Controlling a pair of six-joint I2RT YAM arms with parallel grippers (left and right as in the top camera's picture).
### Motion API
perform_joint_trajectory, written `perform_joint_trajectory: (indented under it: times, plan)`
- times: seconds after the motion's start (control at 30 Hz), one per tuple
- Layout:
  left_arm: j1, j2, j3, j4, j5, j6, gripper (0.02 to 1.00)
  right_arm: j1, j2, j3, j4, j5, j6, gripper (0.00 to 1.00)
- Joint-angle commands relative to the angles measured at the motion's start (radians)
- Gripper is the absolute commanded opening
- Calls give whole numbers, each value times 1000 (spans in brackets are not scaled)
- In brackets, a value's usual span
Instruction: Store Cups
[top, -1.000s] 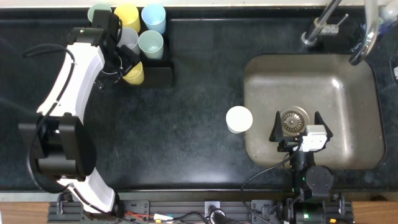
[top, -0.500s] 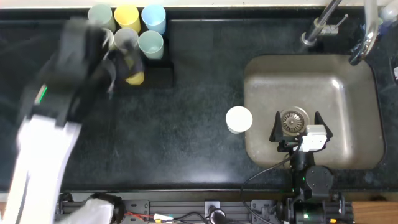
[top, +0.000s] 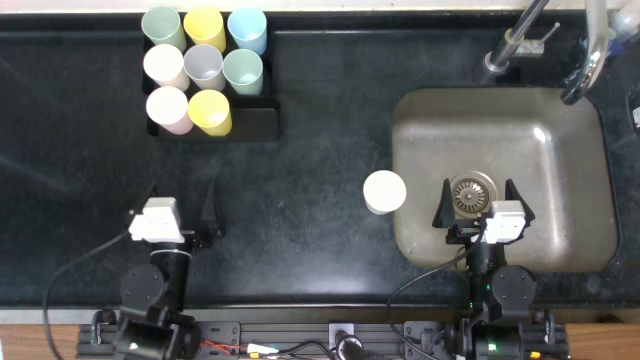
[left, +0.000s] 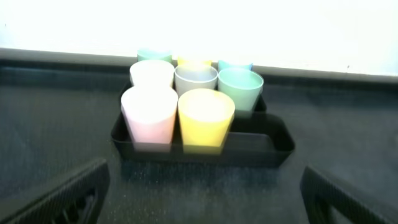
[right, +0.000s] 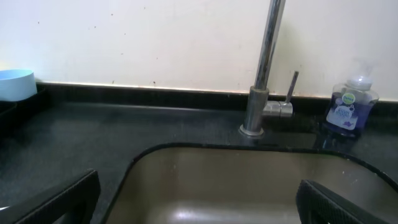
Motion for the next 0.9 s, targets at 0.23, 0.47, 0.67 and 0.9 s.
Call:
perform_joint_trajectory:
  times: [0.23,0.47,0.67,0.9]
  plan:
    - [5,-49,-73,32,-61,307,1000,-5,-7,-13,5,-4,-3,998]
    - [5,-49,-73,32,-50,310,1000,-5,-7,-13,5,-4,-3,998]
    - [5,-49,-72,32,-50,310,1000,-5,-7,-13,5,-4,-3,998]
    - [5,-49,-72,32,-50,310,998,-5,-7,-13,5,-4,-3,998]
